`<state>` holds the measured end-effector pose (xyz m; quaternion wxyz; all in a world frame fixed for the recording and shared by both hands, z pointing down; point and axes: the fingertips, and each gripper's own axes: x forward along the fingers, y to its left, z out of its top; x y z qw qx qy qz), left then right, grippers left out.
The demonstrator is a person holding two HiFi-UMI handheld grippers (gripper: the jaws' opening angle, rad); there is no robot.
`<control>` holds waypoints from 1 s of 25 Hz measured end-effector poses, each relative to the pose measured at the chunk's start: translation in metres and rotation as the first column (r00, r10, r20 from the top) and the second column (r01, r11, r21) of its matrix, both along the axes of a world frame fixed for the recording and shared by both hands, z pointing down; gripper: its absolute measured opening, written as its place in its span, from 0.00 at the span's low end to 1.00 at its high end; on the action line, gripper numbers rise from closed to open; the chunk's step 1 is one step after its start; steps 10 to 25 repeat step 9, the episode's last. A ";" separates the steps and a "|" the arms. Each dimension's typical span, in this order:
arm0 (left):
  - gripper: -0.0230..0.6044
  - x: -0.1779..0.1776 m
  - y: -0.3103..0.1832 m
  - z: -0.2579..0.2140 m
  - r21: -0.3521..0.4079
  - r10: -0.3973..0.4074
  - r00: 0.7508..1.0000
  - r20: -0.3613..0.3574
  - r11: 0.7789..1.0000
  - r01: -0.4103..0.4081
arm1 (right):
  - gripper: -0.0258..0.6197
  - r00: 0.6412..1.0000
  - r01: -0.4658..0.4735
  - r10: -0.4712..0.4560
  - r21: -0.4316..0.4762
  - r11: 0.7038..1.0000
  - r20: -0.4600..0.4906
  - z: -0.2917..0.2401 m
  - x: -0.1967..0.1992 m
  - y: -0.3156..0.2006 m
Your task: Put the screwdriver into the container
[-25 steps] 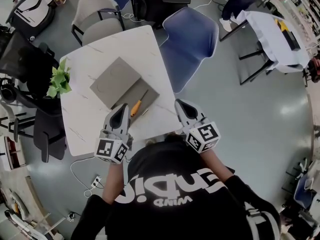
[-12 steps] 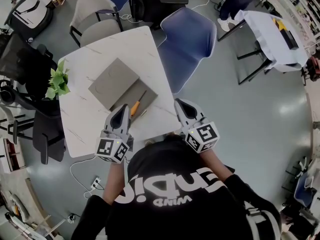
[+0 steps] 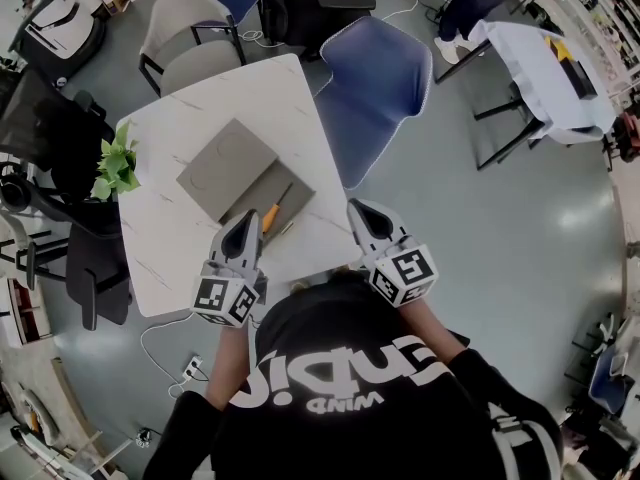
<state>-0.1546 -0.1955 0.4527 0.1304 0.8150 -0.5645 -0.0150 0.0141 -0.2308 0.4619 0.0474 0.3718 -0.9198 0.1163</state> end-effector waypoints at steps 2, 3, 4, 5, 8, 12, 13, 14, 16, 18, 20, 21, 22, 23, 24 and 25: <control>0.06 0.000 0.001 0.000 -0.001 -0.002 1.000 0.000 1.000 0.002 | 0.06 1.000 0.001 -0.001 -0.001 1.000 0.000 0.000 0.000 0.001; 0.06 0.000 0.001 0.000 -0.001 -0.003 1.000 -0.001 1.000 0.003 | 0.06 1.000 0.002 -0.002 -0.002 1.000 0.000 0.000 0.000 0.001; 0.06 0.000 0.002 0.000 0.000 -0.004 1.000 -0.002 1.000 0.004 | 0.06 1.000 0.003 -0.003 -0.002 1.000 0.001 0.000 0.000 0.001; 0.06 0.000 0.001 0.000 -0.001 -0.005 1.000 -0.005 1.000 0.005 | 0.06 1.000 0.003 -0.003 -0.002 1.000 0.001 0.000 0.000 0.001; 0.06 0.001 0.001 0.000 -0.005 -0.006 1.000 -0.009 1.000 0.006 | 0.06 1.000 0.002 -0.002 -0.003 1.000 0.001 0.000 0.001 0.000; 0.06 0.001 0.000 0.000 -0.006 -0.006 1.000 -0.010 1.000 0.006 | 0.06 1.000 0.001 -0.001 -0.004 1.000 0.001 -0.001 0.001 0.000; 0.06 0.001 0.000 0.000 -0.006 -0.006 1.000 -0.010 1.000 0.006 | 0.06 1.000 0.001 -0.001 -0.004 1.000 0.001 -0.001 0.001 0.000; 0.06 0.001 0.000 0.000 -0.006 -0.006 1.000 -0.010 1.000 0.006 | 0.06 1.000 0.001 -0.001 -0.004 1.000 0.001 -0.001 0.001 0.000; 0.06 0.001 0.000 0.000 -0.006 -0.006 1.000 -0.010 1.000 0.006 | 0.06 1.000 0.001 -0.001 -0.004 1.000 0.001 -0.001 0.001 0.000; 0.06 0.001 0.000 0.000 -0.006 -0.006 1.000 -0.010 1.000 0.006 | 0.06 1.000 0.001 -0.001 -0.004 1.000 0.001 -0.001 0.001 0.000; 0.06 0.001 0.000 0.000 -0.006 -0.006 1.000 -0.010 1.000 0.006 | 0.06 1.000 0.001 -0.001 -0.004 1.000 0.001 -0.001 0.001 0.000; 0.06 0.001 0.000 0.000 -0.006 -0.006 1.000 -0.010 1.000 0.006 | 0.06 1.000 0.001 -0.001 -0.004 1.000 0.001 -0.001 0.001 0.000; 0.06 0.001 0.000 0.000 -0.006 -0.006 1.000 -0.010 1.000 0.006 | 0.06 1.000 0.001 -0.001 -0.004 1.000 0.001 -0.001 0.001 0.000; 0.06 0.001 0.000 0.000 -0.006 -0.006 1.000 -0.010 1.000 0.006 | 0.06 1.000 0.001 -0.001 -0.004 1.000 0.001 -0.001 0.001 0.000; 0.06 0.001 0.000 0.000 -0.006 -0.006 1.000 -0.010 1.000 0.006 | 0.06 1.000 0.001 -0.001 -0.004 1.000 0.001 -0.001 0.001 0.000; 0.06 0.001 0.000 0.000 -0.006 -0.006 1.000 -0.010 1.000 0.006 | 0.06 1.000 0.001 -0.001 -0.004 1.000 0.001 -0.001 0.001 0.000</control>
